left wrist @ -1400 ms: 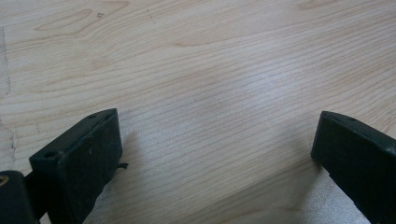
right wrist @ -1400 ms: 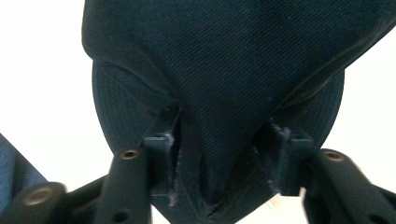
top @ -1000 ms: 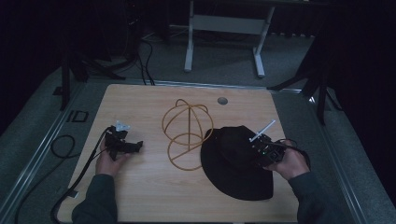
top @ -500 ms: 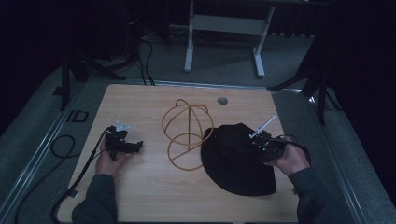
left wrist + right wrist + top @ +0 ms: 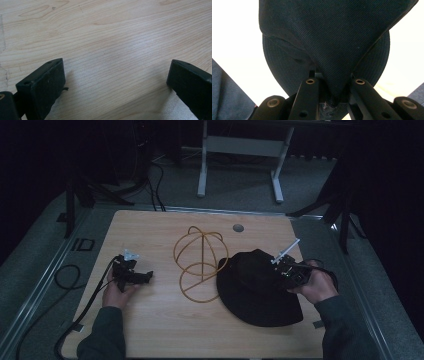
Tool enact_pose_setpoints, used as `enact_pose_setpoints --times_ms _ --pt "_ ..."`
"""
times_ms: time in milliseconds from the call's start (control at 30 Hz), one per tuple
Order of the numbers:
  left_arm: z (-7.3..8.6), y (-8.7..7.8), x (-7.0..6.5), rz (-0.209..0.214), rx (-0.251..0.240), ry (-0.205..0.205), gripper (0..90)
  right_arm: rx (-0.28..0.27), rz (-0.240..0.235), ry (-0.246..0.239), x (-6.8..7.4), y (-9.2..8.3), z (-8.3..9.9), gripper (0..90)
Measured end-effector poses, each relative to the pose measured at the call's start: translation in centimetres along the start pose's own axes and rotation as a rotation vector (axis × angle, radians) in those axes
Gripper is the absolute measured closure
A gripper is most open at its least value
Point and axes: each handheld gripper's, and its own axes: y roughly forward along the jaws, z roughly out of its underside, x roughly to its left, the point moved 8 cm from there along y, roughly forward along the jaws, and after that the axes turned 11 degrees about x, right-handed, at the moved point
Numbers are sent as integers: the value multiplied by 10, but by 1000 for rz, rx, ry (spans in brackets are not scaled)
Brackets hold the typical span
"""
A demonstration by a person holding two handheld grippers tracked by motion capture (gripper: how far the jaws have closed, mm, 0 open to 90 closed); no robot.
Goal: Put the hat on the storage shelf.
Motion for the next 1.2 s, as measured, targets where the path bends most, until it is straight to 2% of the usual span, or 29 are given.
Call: enact_pose_setpoints --times_ms 300,600,833,933,1200 --pt "0 0 0 0 0 0 20 -15 25 -16 -6 -13 2 837" --pt "0 0 0 0 0 0 20 -53 49 -4 -18 -32 5 837" --pt "0 0 0 0 0 0 20 -67 28 -10 -26 -41 9 837" --pt "0 0 0 0 0 0 20 -77 31 -9 -33 -47 10 837" --pt "0 0 0 0 2 0 20 -94 26 0 -41 -59 12 837"
